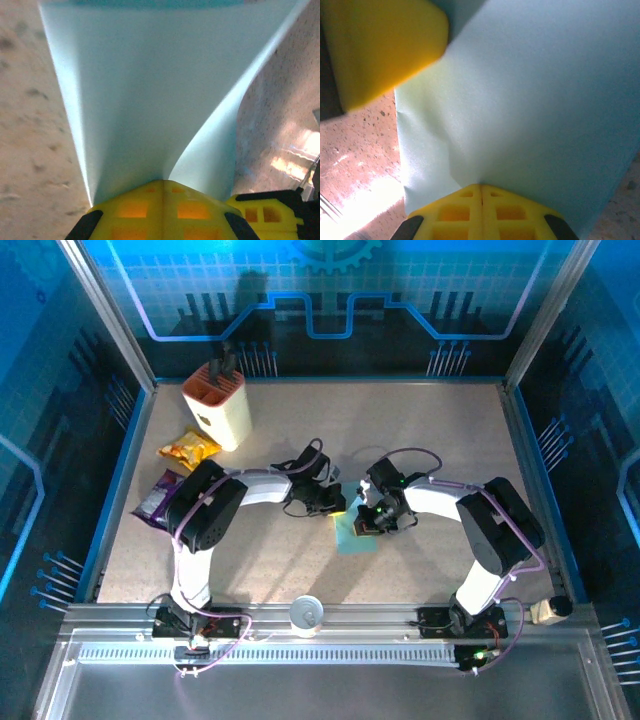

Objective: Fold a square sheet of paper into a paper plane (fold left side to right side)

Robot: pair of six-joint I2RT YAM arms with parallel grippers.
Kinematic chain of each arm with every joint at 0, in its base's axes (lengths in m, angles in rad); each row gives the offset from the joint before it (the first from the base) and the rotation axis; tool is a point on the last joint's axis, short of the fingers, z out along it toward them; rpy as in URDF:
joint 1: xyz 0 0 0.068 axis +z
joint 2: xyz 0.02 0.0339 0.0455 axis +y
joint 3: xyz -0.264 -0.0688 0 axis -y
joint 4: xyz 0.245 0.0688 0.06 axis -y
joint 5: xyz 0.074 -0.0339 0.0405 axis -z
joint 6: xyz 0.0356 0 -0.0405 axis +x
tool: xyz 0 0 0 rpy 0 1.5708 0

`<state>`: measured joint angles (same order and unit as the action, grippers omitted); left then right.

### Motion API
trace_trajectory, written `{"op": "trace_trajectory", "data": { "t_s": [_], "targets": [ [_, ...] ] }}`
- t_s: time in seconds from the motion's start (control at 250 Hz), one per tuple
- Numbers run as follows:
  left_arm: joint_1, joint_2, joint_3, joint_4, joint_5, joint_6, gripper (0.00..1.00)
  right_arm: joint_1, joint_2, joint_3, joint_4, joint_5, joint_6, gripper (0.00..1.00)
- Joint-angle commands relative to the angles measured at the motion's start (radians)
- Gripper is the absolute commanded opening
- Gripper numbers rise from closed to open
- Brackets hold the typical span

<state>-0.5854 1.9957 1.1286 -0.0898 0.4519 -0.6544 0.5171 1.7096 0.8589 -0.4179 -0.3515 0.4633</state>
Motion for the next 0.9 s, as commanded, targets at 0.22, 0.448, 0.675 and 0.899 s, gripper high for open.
{"op": "trace_trajectory", "data": {
  "t_s": [0.22,0.448,0.675,0.899],
  "targets": [
    [0.091,0.084,0.102,-0.056,-0.092,0.049,0.00,0.006,0.077,-0.057,-0.097,0.221,0.000,0.00],
    [0.116,0.126,0.166,-0.068,-0.101,0.058,0.00,0.006,0.076,-0.057,-0.099,0.220,0.001,0.00],
    [0.140,0.168,0.223,-0.087,-0.109,0.066,0.00,0.005,0.078,-0.058,-0.096,0.219,0.004,0.00],
    [0.161,0.204,0.280,-0.113,-0.111,0.076,0.00,0.006,0.079,-0.060,-0.094,0.216,0.009,0.00]
  ]
}}
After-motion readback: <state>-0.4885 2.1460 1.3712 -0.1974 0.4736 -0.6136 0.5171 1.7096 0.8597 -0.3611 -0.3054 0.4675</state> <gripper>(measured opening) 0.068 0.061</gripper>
